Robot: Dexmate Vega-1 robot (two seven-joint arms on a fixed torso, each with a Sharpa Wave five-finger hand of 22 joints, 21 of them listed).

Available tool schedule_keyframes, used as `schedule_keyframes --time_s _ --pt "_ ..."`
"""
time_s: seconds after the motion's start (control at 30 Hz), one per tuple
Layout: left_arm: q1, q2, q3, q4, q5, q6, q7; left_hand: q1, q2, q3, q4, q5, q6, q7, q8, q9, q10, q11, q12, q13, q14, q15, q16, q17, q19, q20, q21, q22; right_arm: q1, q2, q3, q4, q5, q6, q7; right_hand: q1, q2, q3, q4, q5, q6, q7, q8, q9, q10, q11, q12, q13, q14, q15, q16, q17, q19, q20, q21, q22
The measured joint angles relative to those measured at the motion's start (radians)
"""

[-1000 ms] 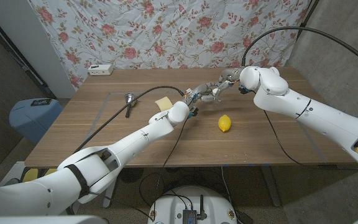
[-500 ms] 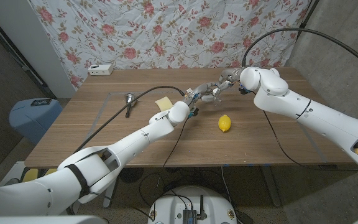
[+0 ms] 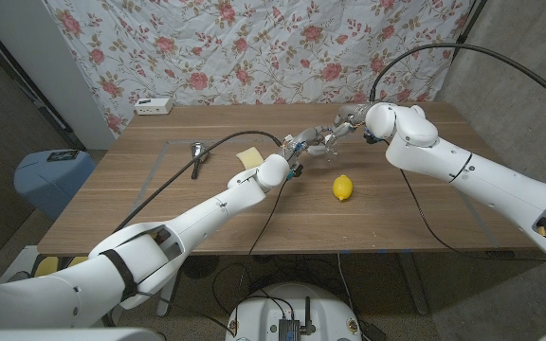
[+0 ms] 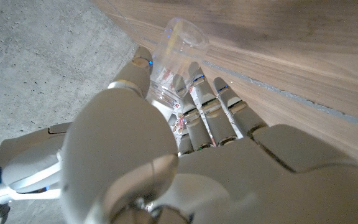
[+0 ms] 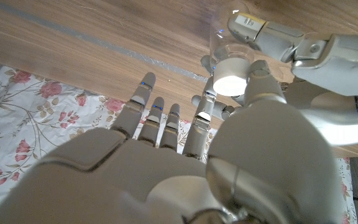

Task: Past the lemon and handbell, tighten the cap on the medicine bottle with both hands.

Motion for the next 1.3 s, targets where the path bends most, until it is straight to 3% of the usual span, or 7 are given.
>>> schedule_keyframes --time_s 0.33,1.3 --pt "-0.003 -0.002 0.0 0.008 -0.002 -0.001 0.0 -0.002 0.002 0.0 0.0 -0.001 0.0 0.0 0.0 0.0 0.0 0.0 0.002 0.0 0.0 0.0 0.0 0.0 0.0 0.0 0.0 0.0 -0.006 0.006 -0.003 0.002 -0.001 -0.017 -0.024 -0.023 0.001 -0.006 0.006 -0.005 0.025 0.011 0.0 -0.002 0.024 0.003 0.0 0.0 0.015 -0.007 0.008 0.0 0.018 -0.007 0.004 0.0" --pt "-0.004 -0.002 0.0 0.01 -0.004 -0.013 0.0 -0.003 0.003 0.0 0.0 -0.004 0.005 -0.005 0.0 0.0 0.0 -0.001 0.001 0.0 0.0 0.0 -0.004 0.0 0.0 0.0 0.0 0.0 -0.012 0.015 -0.033 -0.01 -0.035 -0.076 -0.077 -0.103 -0.04 -0.036 0.028 0.004 0.15 0.039 0.023 -0.015 0.114 -0.007 0.015 0.0 0.084 -0.034 0.015 -0.003 0.067 -0.023 0.004 0.0"
